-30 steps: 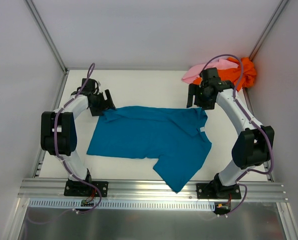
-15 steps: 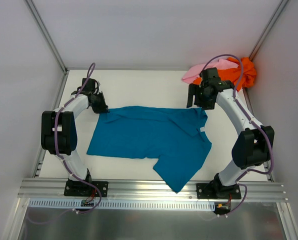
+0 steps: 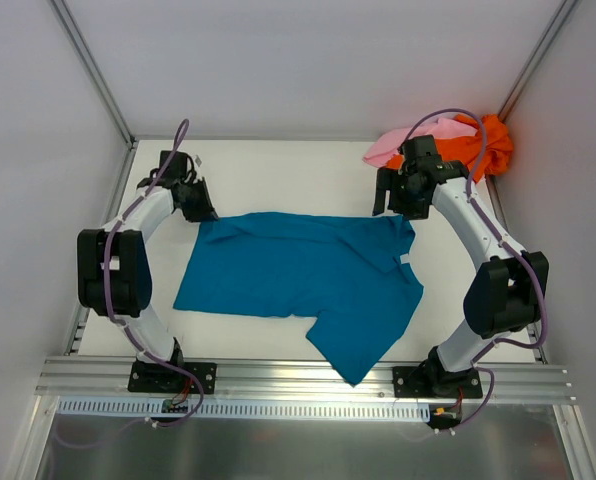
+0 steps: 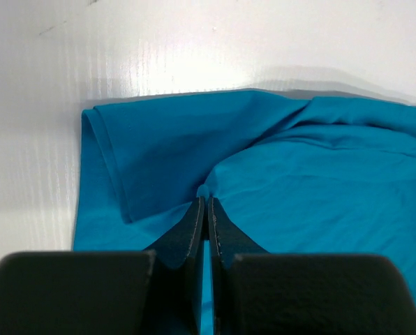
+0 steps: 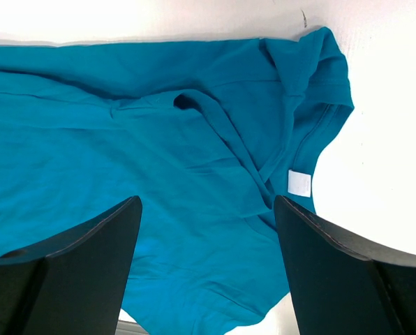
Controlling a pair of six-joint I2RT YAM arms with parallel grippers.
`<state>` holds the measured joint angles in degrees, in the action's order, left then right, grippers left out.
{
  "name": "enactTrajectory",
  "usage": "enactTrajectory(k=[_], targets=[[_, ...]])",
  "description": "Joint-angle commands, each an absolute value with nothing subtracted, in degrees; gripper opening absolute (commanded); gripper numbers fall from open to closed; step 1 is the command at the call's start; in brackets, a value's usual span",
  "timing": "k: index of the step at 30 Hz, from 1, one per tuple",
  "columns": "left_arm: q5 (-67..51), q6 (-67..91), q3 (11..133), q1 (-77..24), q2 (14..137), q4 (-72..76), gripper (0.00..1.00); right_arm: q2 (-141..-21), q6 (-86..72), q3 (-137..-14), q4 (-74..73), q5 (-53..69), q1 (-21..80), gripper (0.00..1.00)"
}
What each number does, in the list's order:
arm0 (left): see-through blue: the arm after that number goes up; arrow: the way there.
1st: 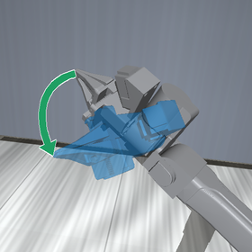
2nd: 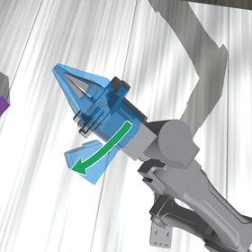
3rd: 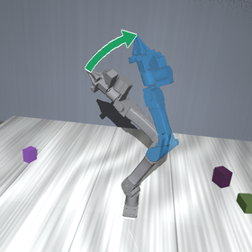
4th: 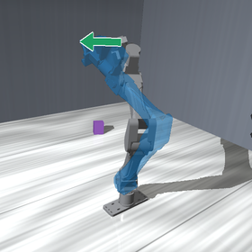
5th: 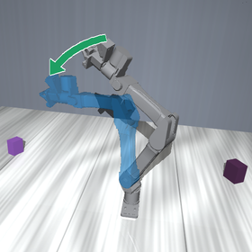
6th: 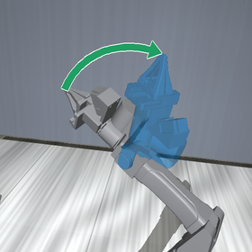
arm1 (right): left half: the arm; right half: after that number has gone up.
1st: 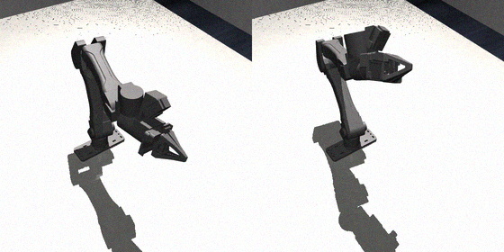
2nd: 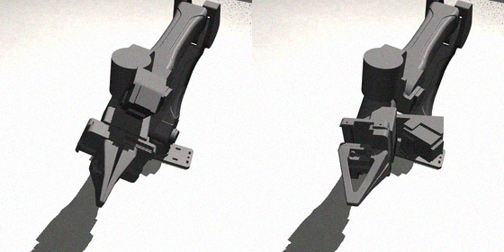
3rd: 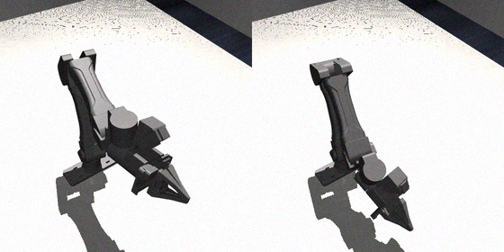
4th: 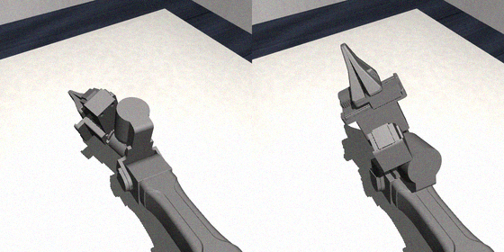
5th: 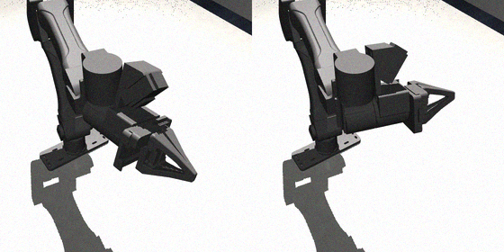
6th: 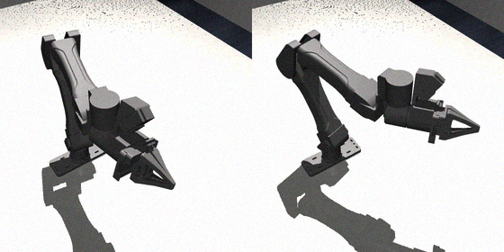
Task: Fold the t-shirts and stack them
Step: Fold the flattened tshirt in 1/3 of the way
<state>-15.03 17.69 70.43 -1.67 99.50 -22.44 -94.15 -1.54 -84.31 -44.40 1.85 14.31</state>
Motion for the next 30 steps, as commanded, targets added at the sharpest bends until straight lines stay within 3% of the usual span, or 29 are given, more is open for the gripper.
enactTrajectory(k=[1, 15, 26, 30], targets=[[-16.61, 14.24, 72.86, -1.67, 96.41, -22.86, 0.0, -93.51, -2.55, -85.69, -44.21, 2.64, 14.68, 0.81], [-18.71, 13.09, 96.84, -1.41, 115.21, -21.01, 0.0, -93.69, -1.5, -86.13, -44.91, 1.5, 14.68, 0.81], [-26.71, 12.92, 93.61, -1.76, 113.12, -12.58, 0.0, -94.04, -1.23, -86.31, -46.14, 2.11, 13.62, 0.81], [-28.3, 12.92, 100.27, -1.76, 116.97, -12.48, 0.0, -94.66, -1.67, -86.66, -46.23, 2.72, 13.62, 0.81]])
